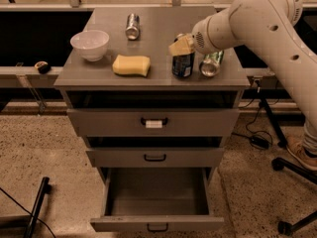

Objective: Pick pepsi can from bottom drawer and place on counter

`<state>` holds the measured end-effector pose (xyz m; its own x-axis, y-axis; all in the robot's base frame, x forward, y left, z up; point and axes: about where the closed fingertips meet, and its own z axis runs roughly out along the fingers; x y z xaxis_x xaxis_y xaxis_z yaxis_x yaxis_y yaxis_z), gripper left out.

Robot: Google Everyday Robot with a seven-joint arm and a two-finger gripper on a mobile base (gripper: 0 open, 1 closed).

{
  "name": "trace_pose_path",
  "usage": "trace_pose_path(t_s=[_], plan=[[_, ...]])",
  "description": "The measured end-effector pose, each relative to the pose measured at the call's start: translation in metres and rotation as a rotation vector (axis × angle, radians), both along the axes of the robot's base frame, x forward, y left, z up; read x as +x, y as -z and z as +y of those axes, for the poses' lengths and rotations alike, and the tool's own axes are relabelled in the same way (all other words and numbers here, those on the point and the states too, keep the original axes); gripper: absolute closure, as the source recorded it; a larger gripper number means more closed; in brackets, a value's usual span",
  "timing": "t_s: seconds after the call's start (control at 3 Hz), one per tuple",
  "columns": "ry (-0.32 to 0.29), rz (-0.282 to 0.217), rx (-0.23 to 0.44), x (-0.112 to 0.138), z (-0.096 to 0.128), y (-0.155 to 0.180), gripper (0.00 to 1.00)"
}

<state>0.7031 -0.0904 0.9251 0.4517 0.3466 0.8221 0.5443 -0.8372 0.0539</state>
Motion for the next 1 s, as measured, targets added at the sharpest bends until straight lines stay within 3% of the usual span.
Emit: trace_pose_path(t_s=[0.67,1.0], plan=[[-0.001,0.000,0.001,0.000,0.000,0.000,0.00],[-0.032,-0.008,0.052,0.001,-0.005,-0.019,0.00]])
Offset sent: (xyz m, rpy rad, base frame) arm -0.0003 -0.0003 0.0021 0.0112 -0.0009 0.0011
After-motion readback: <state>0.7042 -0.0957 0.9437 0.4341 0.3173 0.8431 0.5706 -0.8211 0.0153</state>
